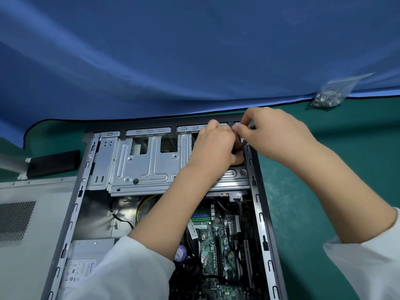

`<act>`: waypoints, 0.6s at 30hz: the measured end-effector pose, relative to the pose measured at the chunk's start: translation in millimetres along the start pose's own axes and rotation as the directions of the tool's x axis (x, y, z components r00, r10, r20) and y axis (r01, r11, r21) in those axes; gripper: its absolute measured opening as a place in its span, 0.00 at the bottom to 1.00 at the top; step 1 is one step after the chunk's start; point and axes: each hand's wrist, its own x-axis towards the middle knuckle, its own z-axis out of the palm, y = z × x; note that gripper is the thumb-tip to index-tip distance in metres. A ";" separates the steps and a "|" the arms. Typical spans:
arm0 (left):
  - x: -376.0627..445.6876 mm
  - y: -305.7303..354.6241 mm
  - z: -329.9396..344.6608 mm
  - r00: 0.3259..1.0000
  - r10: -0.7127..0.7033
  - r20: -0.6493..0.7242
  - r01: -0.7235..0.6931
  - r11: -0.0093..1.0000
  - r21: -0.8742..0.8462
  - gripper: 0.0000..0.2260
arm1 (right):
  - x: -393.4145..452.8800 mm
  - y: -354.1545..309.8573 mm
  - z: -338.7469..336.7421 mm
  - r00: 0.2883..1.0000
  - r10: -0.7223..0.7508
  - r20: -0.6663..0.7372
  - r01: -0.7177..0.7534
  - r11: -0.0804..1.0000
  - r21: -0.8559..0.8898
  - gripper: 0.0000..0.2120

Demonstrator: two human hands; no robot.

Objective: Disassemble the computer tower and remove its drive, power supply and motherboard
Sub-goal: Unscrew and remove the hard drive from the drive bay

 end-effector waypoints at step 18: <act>10.4 10.9 -7.2 0.984 -0.143 0.105 0.135 0.988 0.078 0.09 | -7.0 4.9 -7.3 0.998 0.020 -0.061 0.002 0.934 0.356 0.10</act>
